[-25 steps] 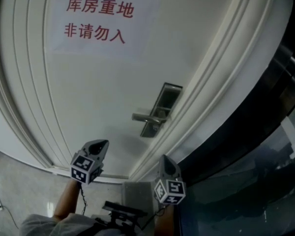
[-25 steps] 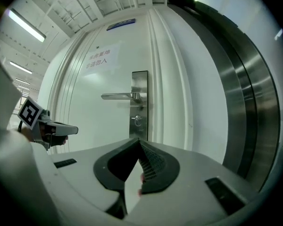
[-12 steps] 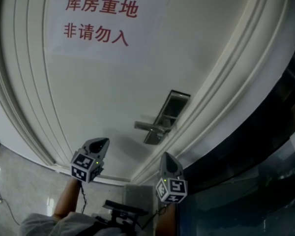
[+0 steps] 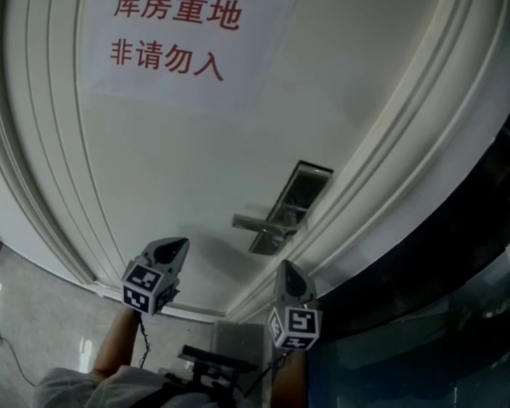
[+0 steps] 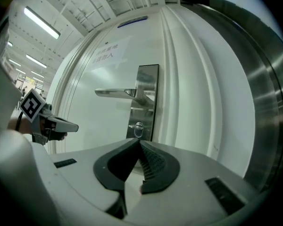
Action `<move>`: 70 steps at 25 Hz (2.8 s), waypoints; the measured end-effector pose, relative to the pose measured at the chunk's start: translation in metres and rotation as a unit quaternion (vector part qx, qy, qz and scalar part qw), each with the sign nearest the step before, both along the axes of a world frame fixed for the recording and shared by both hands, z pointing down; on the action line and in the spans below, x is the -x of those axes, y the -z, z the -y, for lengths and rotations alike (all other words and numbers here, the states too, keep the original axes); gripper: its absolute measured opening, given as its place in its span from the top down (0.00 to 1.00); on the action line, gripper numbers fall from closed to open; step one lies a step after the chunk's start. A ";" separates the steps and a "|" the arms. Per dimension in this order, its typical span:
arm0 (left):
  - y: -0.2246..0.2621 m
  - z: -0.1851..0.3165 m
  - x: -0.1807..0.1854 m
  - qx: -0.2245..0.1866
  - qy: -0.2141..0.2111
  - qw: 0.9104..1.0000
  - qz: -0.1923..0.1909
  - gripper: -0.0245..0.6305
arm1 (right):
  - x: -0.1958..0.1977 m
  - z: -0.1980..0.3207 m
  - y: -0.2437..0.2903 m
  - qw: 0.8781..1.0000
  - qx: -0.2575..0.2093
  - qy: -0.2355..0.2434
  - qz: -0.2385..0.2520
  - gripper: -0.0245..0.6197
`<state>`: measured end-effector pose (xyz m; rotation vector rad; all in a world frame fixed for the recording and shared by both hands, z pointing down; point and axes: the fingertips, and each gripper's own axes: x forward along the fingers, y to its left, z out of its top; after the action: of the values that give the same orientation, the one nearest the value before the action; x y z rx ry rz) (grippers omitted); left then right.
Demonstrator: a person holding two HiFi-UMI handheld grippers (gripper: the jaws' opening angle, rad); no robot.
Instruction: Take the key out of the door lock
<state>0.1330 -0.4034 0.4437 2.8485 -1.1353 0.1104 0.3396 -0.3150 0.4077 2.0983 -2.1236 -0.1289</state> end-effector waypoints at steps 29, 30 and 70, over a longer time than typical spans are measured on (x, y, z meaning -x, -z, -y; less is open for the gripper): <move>-0.004 0.011 0.015 0.007 0.013 1.000 -0.014 0.96 | 0.021 0.034 0.016 0.907 0.025 -0.020 -0.419 0.82; -0.004 0.011 0.016 0.008 0.013 1.000 -0.015 0.96 | 0.022 0.036 0.017 0.905 0.024 -0.020 -0.425 0.82; -0.001 0.013 0.045 0.007 0.032 0.999 -0.025 0.96 | 0.026 0.052 0.015 0.821 0.039 -0.039 -0.568 0.92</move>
<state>0.0879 -0.4161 0.4446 2.7825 -1.2106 0.0441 0.3135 -0.3669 0.3926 1.3947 -1.2432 -0.9752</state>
